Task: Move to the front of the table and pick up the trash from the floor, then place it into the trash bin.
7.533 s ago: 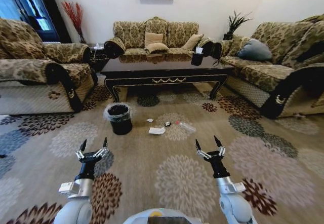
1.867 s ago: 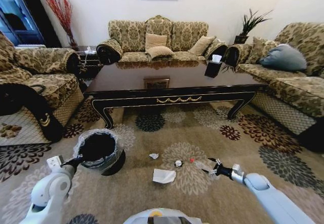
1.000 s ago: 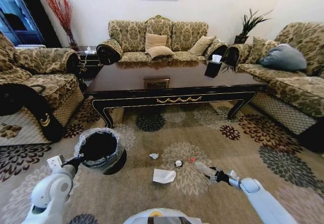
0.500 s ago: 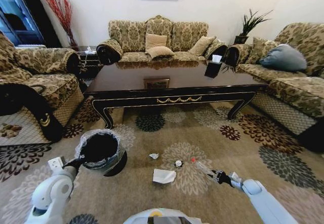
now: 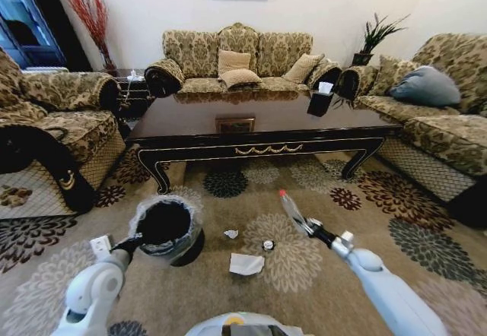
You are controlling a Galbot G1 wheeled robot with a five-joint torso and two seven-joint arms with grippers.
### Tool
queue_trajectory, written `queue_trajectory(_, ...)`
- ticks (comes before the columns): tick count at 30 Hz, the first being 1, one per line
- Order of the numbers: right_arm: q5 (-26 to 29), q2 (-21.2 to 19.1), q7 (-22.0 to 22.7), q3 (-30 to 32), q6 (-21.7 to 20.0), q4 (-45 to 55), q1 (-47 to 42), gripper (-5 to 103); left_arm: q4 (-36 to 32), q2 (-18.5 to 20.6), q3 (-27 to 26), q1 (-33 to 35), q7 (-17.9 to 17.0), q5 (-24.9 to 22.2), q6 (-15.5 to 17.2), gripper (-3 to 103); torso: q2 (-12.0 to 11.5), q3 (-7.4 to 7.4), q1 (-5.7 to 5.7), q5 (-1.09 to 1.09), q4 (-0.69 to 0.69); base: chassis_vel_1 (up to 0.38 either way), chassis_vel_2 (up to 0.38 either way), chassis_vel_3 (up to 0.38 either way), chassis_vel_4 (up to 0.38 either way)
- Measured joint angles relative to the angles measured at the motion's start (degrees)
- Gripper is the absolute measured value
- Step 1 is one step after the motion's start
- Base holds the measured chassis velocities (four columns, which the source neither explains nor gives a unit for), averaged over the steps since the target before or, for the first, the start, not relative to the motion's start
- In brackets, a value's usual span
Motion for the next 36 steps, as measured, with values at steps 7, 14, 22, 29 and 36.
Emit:
queue_trajectory(7,1.81,2.56,1.48,-7.25,3.11,7.13,2.21,20,1.36,-2.49,3.43,-0.75,0.48,-0.02,0.00,2,0.00,0.00,0.00,0.01,-0.01,0.000,0.000,0.000,0.000)
queue_trajectory(14,2.53,4.17,1.95,-14.75,6.36,9.70,5.73,20,3.73,-4.60,6.82,-1.58,0.52,0.61,0.00,2,0.00,0.00,0.00,0.01,0.00,0.000,0.000,0.000,0.000)
queue_trajectory(22,2.92,7.29,0.32,-21.43,8.54,9.05,9.26,20,7.88,-7.53,9.16,-3.55,0.54,1.58,0.00,2,0.00,0.00,0.00,0.00,0.00,0.000,0.000,0.000,0.000)
queue_trajectory(29,1.46,10.80,-0.04,-27.25,9.43,7.10,11.99,20,9.00,-8.83,9.88,-4.59,0.54,1.70,0.00,2,0.00,0.00,0.00,0.02,0.01,0.000,0.000,0.000,0.000)
queue_trajectory(36,-0.81,12.92,-0.02,-30.23,10.30,5.99,12.96,20,9.07,-9.06,10.13,-4.99,0.54,1.67,-0.01,2,0.00,0.00,0.01,0.01,0.01,0.000,0.000,0.000,0.000)
